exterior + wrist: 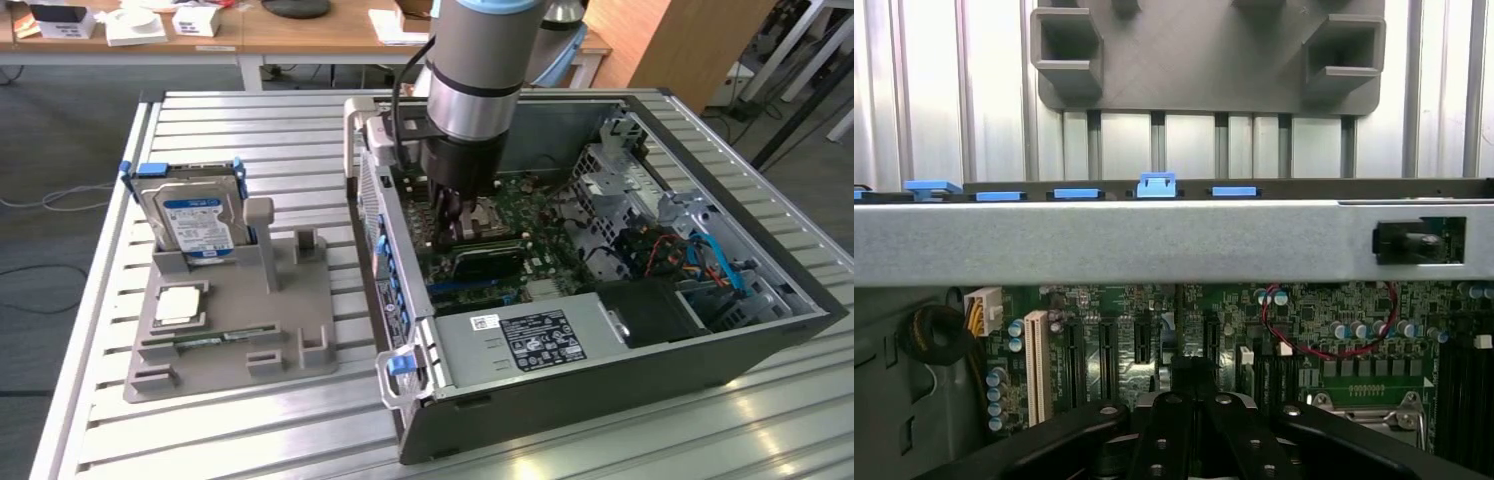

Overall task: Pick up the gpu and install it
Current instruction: 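Press down on the gpu until it lock into place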

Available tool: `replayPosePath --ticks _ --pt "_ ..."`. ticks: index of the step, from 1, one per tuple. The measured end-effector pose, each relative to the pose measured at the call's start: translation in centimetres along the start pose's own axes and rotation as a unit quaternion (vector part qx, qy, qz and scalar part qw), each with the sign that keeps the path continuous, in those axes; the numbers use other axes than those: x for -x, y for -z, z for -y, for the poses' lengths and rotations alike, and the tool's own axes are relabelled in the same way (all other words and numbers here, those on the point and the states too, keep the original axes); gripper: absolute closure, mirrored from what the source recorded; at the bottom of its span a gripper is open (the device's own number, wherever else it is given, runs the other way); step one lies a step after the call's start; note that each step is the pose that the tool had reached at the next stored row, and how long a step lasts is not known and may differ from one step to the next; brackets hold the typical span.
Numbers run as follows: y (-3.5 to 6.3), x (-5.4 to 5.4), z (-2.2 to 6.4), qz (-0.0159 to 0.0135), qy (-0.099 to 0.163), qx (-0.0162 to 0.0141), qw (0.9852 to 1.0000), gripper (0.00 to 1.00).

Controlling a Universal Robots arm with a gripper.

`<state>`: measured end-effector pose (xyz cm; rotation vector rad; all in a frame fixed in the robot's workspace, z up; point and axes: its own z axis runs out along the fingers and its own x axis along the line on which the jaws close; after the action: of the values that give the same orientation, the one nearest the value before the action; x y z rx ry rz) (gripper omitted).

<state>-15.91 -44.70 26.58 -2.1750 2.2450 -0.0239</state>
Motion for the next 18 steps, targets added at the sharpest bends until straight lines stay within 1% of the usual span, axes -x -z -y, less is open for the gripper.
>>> replayPosePath --ticks 18 --pt "-0.19 0.00 -0.01 0.0001 0.000 0.0000 1.0000 0.89"
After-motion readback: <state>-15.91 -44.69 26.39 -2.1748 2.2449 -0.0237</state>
